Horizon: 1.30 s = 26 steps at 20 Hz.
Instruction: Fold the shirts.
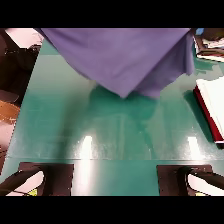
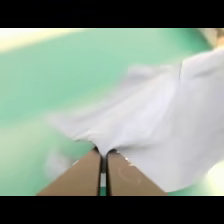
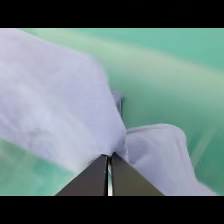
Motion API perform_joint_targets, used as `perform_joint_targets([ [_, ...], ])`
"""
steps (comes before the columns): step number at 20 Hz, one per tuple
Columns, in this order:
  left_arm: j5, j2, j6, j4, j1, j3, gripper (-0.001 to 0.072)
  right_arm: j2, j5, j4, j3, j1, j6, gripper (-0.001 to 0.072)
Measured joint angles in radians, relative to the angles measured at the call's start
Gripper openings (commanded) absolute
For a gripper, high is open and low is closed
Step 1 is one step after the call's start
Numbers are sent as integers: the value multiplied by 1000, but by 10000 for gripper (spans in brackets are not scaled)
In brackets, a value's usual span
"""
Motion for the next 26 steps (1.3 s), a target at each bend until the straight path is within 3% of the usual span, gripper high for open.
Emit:
perform_joint_targets([
  [6,53,137,-11,2,4,210,30,153,-58,-60,52,-6,0,9],
  [13,91,186,-39,-3,4,269,30,270,-66,-119,67,-6,24,8],
  [19,53,75,-43,23,4,137,30,72,79,-132,-1,-6,67,9],
  [26,-63,-262,-44,93,4,-115,31,-305,90,-134,-72,-4,58,9],
])
